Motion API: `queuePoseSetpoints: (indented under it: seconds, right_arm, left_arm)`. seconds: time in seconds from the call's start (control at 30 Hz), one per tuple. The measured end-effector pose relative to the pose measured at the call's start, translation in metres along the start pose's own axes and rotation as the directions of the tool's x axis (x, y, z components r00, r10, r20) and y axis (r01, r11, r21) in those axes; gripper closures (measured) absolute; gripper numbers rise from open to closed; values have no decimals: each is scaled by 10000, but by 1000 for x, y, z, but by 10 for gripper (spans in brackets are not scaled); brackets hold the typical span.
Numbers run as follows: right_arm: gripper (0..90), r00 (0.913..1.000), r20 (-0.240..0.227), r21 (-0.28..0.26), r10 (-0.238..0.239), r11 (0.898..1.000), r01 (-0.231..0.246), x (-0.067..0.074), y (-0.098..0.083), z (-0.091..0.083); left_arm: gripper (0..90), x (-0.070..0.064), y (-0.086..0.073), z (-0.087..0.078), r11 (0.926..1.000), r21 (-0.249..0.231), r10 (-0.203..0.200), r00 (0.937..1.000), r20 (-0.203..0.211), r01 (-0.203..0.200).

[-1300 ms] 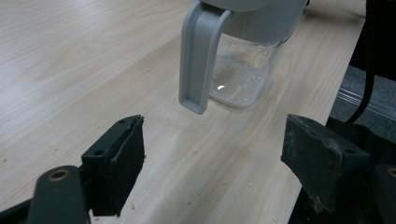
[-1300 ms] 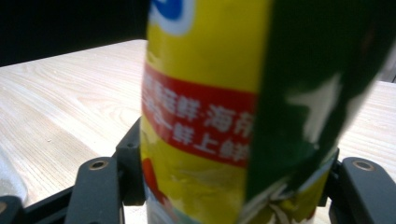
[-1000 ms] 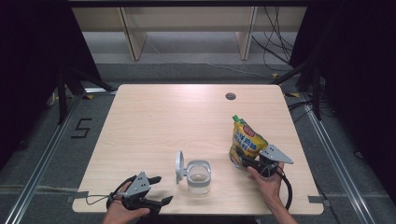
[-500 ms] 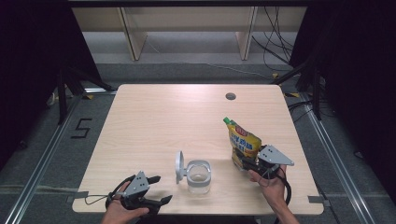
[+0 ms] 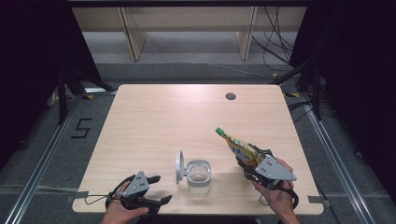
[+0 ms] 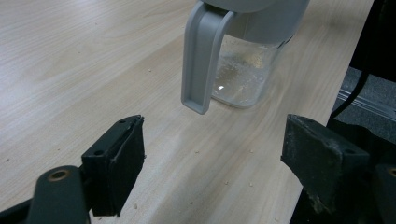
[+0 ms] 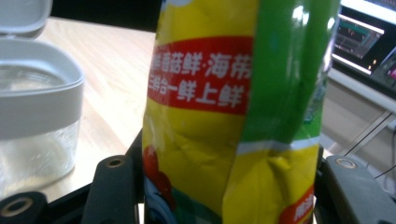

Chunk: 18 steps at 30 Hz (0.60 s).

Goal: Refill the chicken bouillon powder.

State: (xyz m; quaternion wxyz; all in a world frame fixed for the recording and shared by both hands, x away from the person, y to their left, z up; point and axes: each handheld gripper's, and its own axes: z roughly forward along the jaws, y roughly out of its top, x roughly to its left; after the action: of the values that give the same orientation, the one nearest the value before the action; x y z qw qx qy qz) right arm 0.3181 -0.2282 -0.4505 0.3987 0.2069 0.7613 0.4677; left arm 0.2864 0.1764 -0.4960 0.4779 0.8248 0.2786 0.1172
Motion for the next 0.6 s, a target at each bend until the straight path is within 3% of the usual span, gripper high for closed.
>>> queuePoseSetpoints:
  seconds: [0.03, 0.1, 0.27, 0.3, 0.37, 0.5, 0.6]
  right_arm:
    - [448, 9999, -106, 145, -65, 9999, 67, 4, 2, -2]
    - [449, 9978, -126, 175, -651, 9977, 653, 9, 5, -6]
    - [449, 9887, -377, 150, -1451, 9892, 1457, 23, 12, -14]
    - [449, 9873, -397, 200, -1537, 9878, 1545, 26, 13, -16]
    - [450, 9784, -464, 274, -2013, 9789, 2026, 31, 14, -18]
    - [450, 9603, -450, 427, -2753, 9599, 2772, 38, 16, -22]
    - [451, 9361, -270, 701, -3508, 9334, 3518, 44, 16, -24]
  left_arm:
    - [207, 0, 0, 0, 10000, 9, -3, 10000, 8, 3]
    - [207, -2, -1, 1, 9995, -51, -313, 9995, 31, 314]
    - [207, -2, -1, 1, 9995, -24, -324, 9995, 31, 324]
    - [207, -1, 0, 0, 9999, 65, -127, 9999, 16, 127]
    - [207, -2, -1, 1, 9995, -44, -320, 9995, 19, 320]
    - [207, -2, -1, 1, 9995, -1, -302, 9995, 41, 302]
    - [207, -2, 0, 1, 9996, 2, -289, 9996, 47, 289]
